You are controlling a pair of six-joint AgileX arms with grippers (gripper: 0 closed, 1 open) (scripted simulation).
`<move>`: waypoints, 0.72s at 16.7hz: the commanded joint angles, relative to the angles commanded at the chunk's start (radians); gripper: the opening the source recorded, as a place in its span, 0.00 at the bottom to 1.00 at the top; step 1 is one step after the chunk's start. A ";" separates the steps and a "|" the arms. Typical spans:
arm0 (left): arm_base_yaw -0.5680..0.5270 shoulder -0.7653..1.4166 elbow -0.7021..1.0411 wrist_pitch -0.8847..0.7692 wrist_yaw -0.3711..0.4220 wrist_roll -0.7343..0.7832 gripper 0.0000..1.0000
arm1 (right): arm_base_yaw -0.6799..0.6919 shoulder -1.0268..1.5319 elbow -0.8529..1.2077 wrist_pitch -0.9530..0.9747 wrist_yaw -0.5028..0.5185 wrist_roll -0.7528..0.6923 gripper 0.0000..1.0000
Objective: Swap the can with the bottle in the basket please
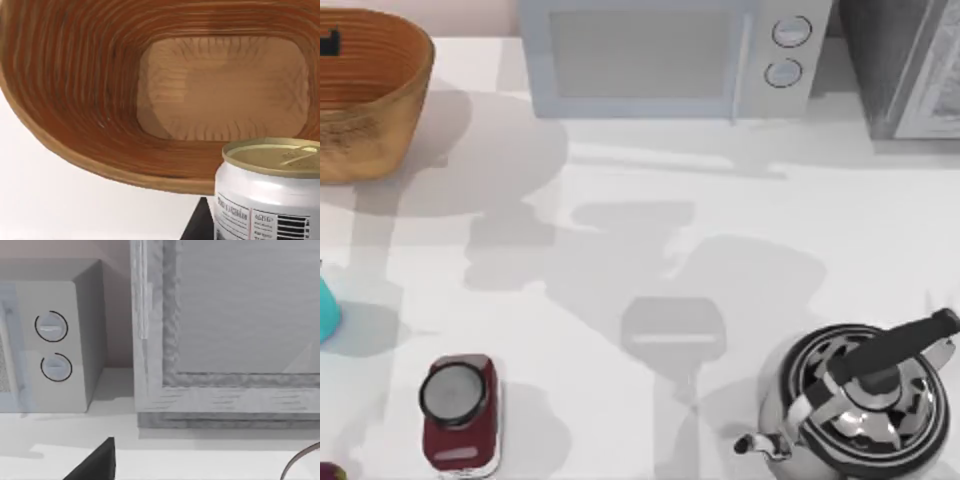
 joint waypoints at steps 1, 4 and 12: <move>-0.008 -0.130 -0.120 0.050 -0.010 -0.005 0.00 | 0.000 0.000 0.000 0.000 0.000 0.000 1.00; -0.027 -0.536 -0.476 0.208 -0.024 -0.024 0.00 | 0.000 0.000 0.000 0.000 0.000 0.000 1.00; -0.048 -1.417 -1.254 0.602 0.049 -0.085 0.00 | 0.000 0.000 0.000 0.000 0.000 0.000 1.00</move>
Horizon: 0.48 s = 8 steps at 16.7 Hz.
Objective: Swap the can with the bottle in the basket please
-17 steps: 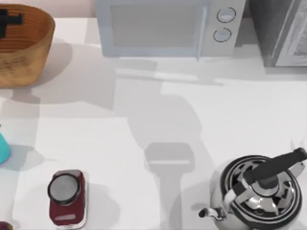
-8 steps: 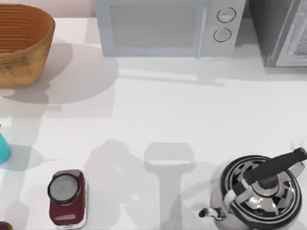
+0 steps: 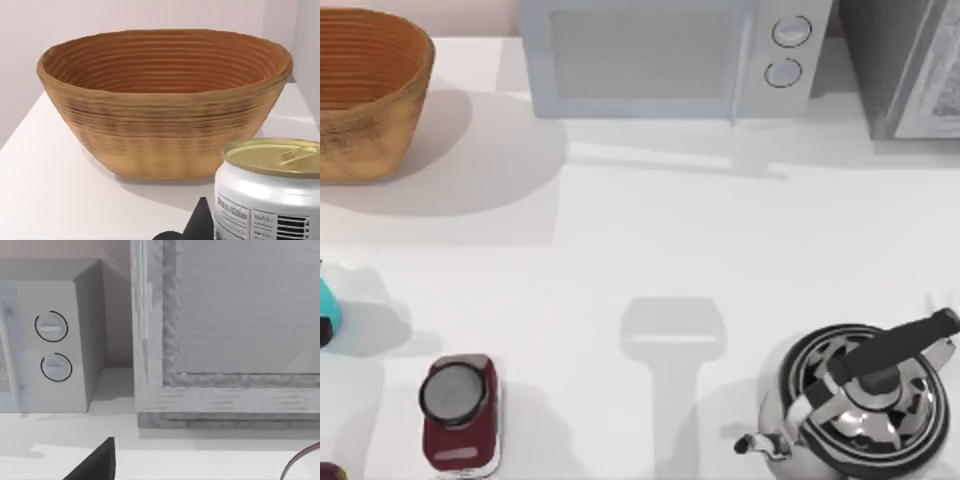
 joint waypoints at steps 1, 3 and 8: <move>0.000 -0.067 -0.062 0.037 0.014 -0.007 0.00 | 0.000 0.000 0.000 0.000 0.000 0.000 1.00; 0.000 -0.169 -0.154 0.098 0.040 -0.017 0.00 | 0.000 0.000 0.000 0.000 0.000 0.000 1.00; 0.002 -0.243 -0.218 0.144 0.063 -0.026 0.00 | 0.000 0.000 0.000 0.000 0.000 0.000 1.00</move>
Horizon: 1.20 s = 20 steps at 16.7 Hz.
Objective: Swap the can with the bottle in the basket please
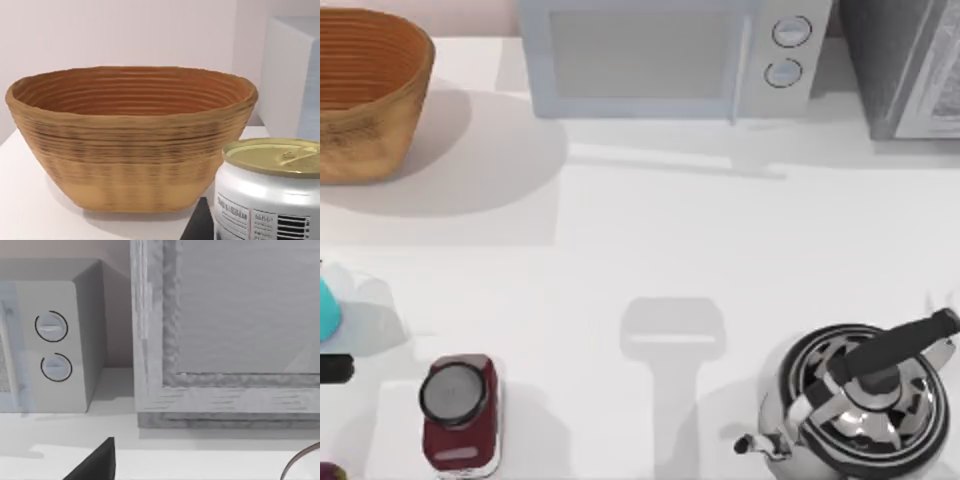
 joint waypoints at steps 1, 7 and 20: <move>0.000 0.000 0.000 0.000 0.000 0.000 0.00 | 0.000 0.000 0.000 0.000 0.000 0.000 1.00; -0.008 0.065 0.036 0.042 0.031 0.004 0.00 | 0.000 0.000 0.000 0.000 0.000 0.000 1.00; -0.211 1.238 0.579 0.708 0.620 0.014 0.00 | 0.000 0.000 0.000 0.000 0.000 0.000 1.00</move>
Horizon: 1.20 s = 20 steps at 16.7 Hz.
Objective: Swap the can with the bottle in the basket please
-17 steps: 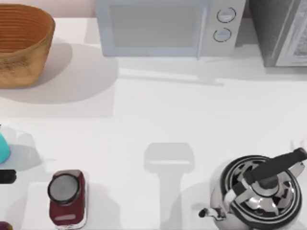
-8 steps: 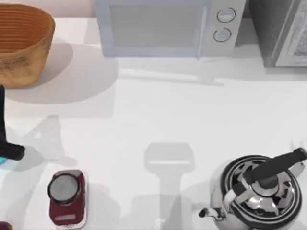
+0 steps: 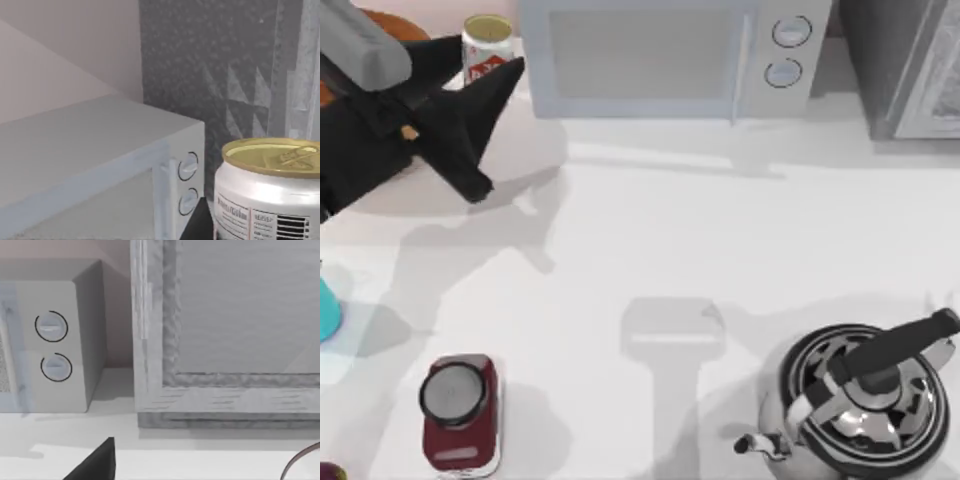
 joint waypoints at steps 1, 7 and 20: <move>-0.019 0.120 0.052 0.062 0.056 0.000 0.00 | 0.000 0.000 0.000 0.000 0.000 0.000 1.00; -0.121 0.790 0.336 0.406 0.362 0.003 0.00 | 0.000 0.000 0.000 0.000 0.000 0.000 1.00; -0.200 1.287 0.539 0.676 0.589 0.011 0.00 | 0.000 0.000 0.000 0.000 0.000 0.000 1.00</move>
